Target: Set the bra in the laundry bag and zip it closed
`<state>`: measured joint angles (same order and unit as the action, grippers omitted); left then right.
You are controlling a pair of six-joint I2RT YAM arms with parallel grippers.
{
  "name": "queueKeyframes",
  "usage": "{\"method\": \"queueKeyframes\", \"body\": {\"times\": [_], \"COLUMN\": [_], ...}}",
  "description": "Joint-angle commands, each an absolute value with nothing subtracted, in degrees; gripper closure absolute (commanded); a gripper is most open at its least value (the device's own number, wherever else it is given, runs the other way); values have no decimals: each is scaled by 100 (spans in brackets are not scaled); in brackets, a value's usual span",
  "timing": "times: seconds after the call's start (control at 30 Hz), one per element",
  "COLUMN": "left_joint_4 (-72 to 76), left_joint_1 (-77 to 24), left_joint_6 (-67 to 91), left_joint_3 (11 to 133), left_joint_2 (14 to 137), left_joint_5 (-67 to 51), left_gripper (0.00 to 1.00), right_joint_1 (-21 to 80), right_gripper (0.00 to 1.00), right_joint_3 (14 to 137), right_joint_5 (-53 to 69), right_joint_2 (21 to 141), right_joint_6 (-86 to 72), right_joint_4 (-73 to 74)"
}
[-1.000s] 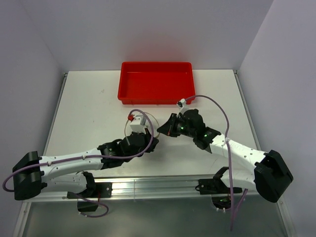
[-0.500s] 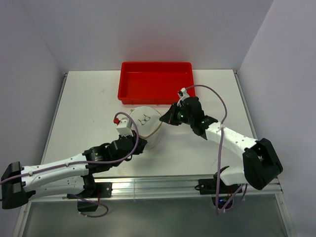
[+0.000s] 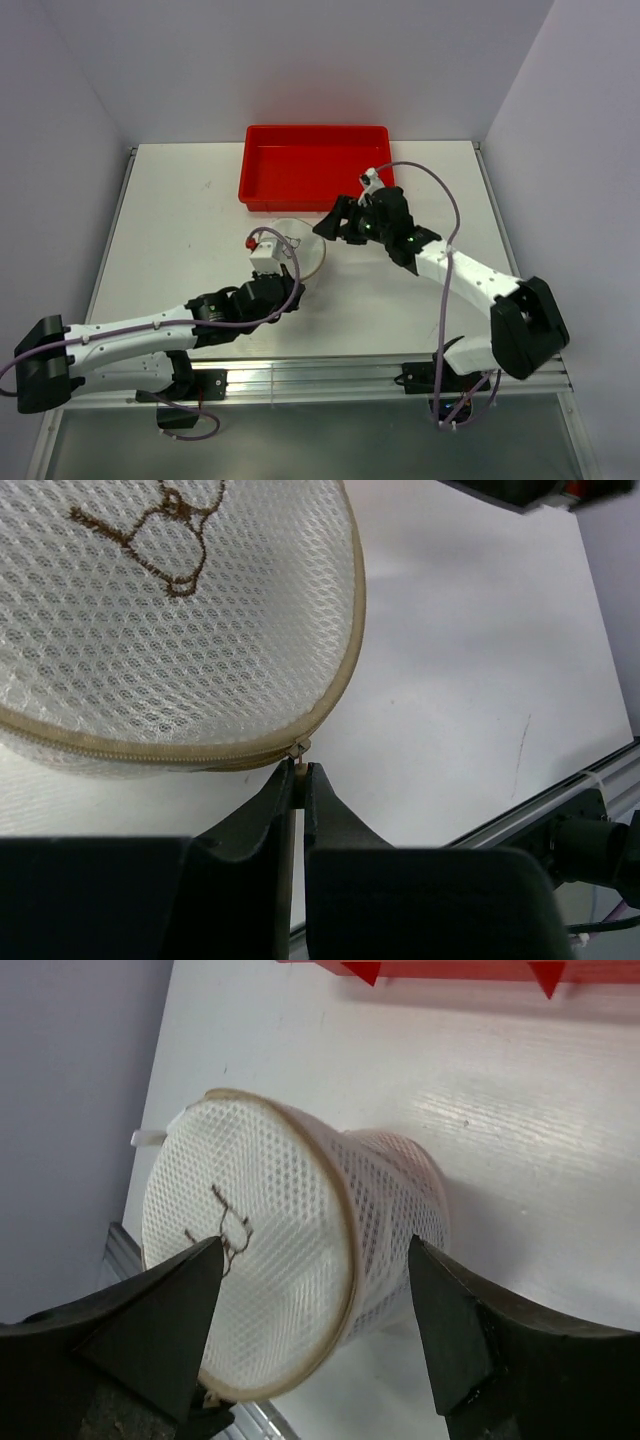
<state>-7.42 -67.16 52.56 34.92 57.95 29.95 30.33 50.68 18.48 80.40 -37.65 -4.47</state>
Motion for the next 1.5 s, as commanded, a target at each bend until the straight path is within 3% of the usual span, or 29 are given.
{"method": "queueKeyframes", "body": {"times": [0.0,0.17,0.27,0.47,0.67,0.77,0.8,0.9,1.47], "left_joint_4": [86,316,422,483,466,457,448,317,-1274], "left_joint_1": [-6688,-6688,-6680,-6680,-6680,-6680,-6680,-6680,-6565], "left_joint_6": [4896,4764,4772,4851,4878,4852,4843,4816,5159], "left_joint_3": [3911,4227,4228,4157,4087,4061,4043,3990,3322], "left_joint_2": [6116,6574,6644,6715,6662,6618,6592,6513,4869], "left_joint_5": [2804,2769,2698,2532,2522,2540,2557,2610,3577], "left_gripper": [100,100,100,100,100,100,100,100,100], "right_joint_1": [3023,3094,3243,3489,3674,3683,3683,3674,2971], "right_gripper": [18,19,27,34,49,64,76,99,100], "right_joint_3": [4642,3666,3323,3296,3542,3542,3559,3638,5079], "right_joint_5": [1530,1309,1231,1599,1415,1362,1328,1038,922], "right_joint_2": [7174,6118,5819,6082,6363,6451,6469,6469,7962], "right_joint_6": [-3823,-4130,-4341,-4544,-4412,-4412,-4403,-4351,-3384], "right_joint_4": [-562,-563,-615,-1019,-958,-941,-923,-818,-633]}}
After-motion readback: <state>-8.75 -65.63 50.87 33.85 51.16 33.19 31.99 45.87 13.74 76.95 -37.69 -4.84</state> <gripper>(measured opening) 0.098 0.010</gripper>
